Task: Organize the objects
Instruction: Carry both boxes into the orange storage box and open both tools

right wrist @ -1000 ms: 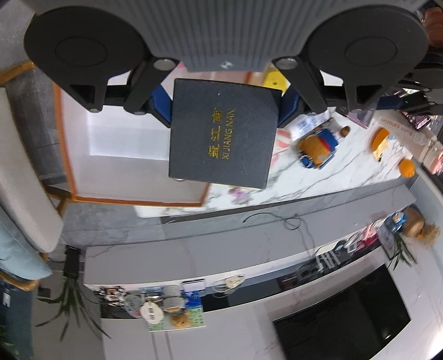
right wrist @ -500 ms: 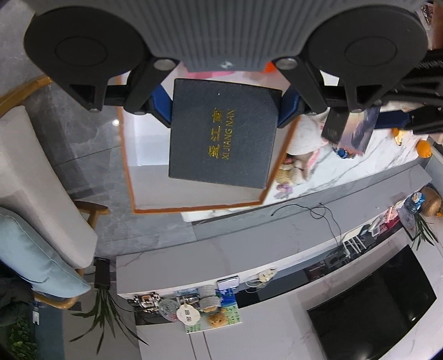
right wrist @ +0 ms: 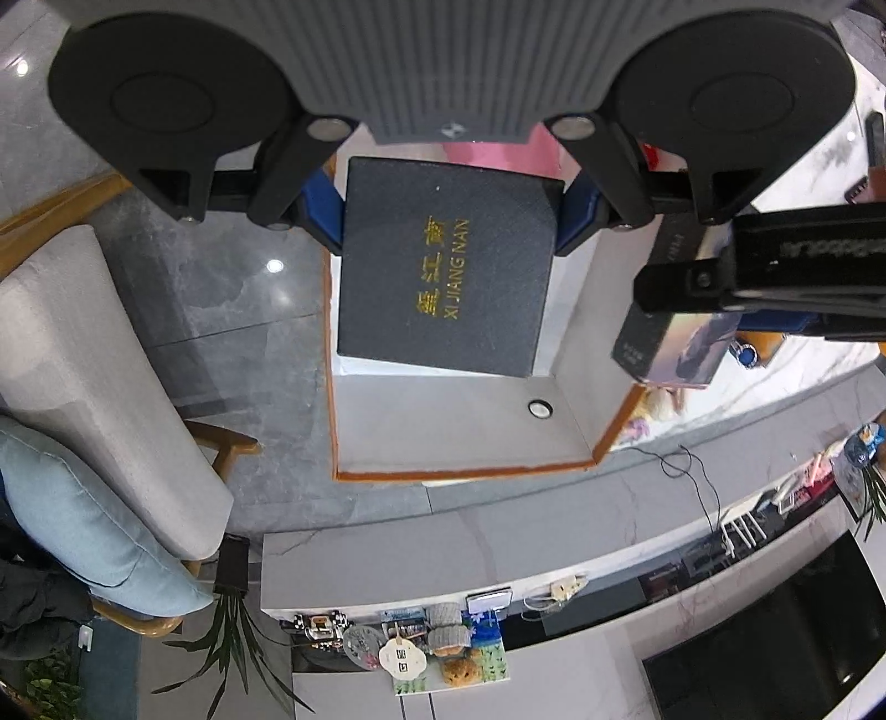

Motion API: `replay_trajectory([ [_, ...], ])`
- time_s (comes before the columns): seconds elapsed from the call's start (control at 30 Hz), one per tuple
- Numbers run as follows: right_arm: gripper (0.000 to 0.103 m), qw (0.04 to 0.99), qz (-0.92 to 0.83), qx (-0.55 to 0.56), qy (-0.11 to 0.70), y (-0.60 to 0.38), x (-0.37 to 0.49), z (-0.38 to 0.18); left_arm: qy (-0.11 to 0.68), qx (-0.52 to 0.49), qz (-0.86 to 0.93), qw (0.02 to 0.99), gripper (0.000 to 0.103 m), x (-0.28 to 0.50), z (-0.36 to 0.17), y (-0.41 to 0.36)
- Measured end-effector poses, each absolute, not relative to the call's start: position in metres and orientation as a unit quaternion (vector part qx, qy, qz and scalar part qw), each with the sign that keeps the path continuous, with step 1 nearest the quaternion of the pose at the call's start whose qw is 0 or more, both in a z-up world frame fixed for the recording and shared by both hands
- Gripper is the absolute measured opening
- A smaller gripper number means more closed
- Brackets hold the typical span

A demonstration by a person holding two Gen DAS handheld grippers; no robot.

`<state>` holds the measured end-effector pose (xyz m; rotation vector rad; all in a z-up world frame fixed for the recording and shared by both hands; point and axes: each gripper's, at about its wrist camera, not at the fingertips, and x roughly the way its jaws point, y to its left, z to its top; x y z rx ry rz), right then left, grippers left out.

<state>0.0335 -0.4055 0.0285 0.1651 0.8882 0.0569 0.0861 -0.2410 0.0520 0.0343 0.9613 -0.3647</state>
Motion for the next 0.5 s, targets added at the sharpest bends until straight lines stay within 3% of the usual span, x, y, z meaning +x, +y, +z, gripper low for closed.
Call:
replay_trajectory([
  [0.5, 0.078, 0.891, 0.040, -0.008, 0.453, -0.373, 0.043, 0.010, 0.473, 0.094, -0.149, 0.863, 0.066, 0.099, 0.020, -0.268],
])
